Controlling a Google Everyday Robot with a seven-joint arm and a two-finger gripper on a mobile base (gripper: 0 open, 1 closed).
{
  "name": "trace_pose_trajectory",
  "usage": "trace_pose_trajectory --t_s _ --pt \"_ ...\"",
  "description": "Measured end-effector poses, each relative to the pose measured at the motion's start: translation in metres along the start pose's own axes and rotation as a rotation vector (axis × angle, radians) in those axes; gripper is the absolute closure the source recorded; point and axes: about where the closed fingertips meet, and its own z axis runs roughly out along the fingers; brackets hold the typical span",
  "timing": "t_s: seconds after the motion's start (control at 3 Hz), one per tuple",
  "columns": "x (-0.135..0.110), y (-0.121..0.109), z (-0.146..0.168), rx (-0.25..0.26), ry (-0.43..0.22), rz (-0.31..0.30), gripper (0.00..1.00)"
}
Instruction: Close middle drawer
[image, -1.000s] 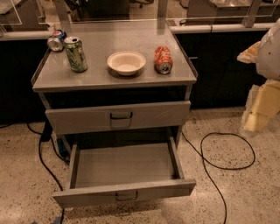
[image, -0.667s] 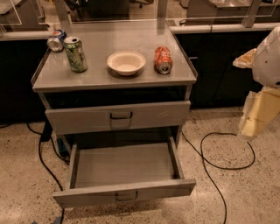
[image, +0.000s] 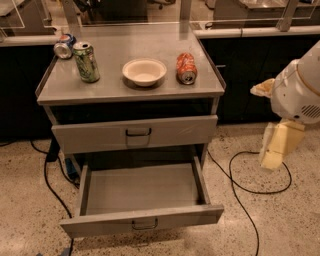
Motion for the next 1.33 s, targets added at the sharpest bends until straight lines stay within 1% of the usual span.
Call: trace_pose_trajectory --t_s 0.33,0.67,1.33 --pt "0.001 0.002 0.032 -0.016 -0.019 -0.020 0.00" --pt "0.000 0.007 0.069 -0.052 -0.035 -0.038 0.00" --pt "-0.004 0.018 0.125 -0.126 -0.070 -0.061 0.00"
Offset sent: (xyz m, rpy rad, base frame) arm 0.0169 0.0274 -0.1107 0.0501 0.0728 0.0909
